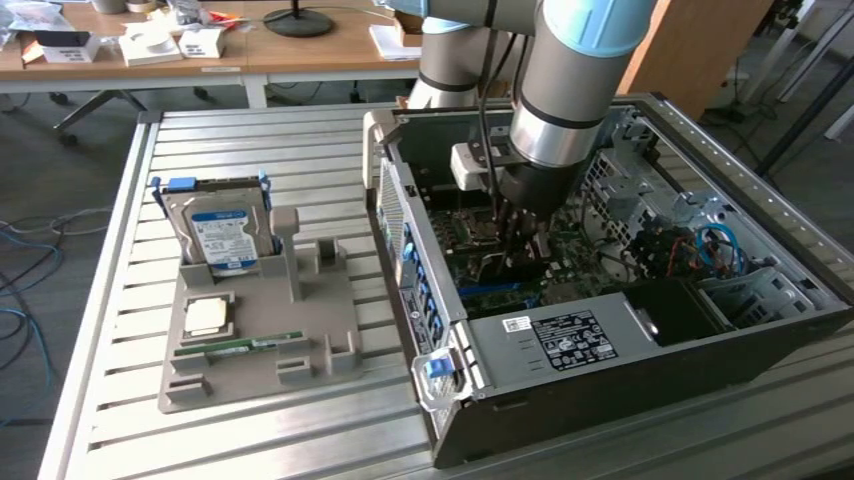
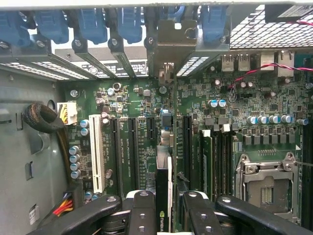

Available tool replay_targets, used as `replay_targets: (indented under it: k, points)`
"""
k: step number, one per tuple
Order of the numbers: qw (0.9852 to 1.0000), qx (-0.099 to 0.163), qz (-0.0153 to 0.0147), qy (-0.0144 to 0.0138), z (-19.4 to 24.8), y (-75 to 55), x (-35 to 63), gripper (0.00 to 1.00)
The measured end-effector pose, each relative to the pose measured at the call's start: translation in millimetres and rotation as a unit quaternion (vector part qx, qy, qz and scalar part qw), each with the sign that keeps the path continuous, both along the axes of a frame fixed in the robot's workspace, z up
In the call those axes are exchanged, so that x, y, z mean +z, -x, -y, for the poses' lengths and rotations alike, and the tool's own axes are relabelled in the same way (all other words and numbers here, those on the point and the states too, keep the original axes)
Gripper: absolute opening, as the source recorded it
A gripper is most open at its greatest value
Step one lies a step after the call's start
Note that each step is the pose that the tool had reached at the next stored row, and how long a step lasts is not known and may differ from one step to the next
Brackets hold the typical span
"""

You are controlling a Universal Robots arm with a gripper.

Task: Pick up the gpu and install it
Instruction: 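Insert the gpu into the slot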

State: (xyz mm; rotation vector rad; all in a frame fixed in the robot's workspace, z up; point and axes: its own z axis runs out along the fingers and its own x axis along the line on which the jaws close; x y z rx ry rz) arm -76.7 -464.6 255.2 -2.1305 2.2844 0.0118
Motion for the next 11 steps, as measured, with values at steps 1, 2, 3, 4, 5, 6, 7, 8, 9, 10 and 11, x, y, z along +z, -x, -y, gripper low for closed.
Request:
replay_targets:
  k: [1, 2, 3, 4, 5, 6, 7, 8, 9, 10, 11]
  points:
    - [1.0, 0.0, 0.0, -0.0001, 0.0, 0.0, 0.0, 0.26]
    - [1.0, 0.0, 0.0001, -0.0002, -0.1, 0.0, -0.6, 0.26]
    - [1.0, 0.0, 0.0002, -0.0003, -0.1, 0.0, -1.4, 0.26]
    - [1.0, 0.0, 0.0001, -0.0002, -0.1, 0.0, -1.9, 0.26]
    - [1.0, 0.0, 0.0, -0.0001, 0.0, 0.0, -2.4, 0.26]
    - [1.0, 0.0, 0.0, -0.0001, 0.0, 0.0, -2.5, 0.26]
    - [1.0, 0.0, 0.0, -0.0001, 0.0, 0.0, -2.6, 0.26]
    - [1.0, 0.0, 0.0, -0.0001, 0.0, 0.0, -2.5, 0.26]
    - [1.0, 0.0, 0.0, -0.0001, 0.0, 0.0, -2.5, 0.26]
    - [1.0, 0.0, 0.0, -0.0001, 0.0, 0.0, -2.5, 0.26]
    - [1.0, 0.0, 0.0, -0.0001, -0.1, 0.0, -2.6, 0.26]
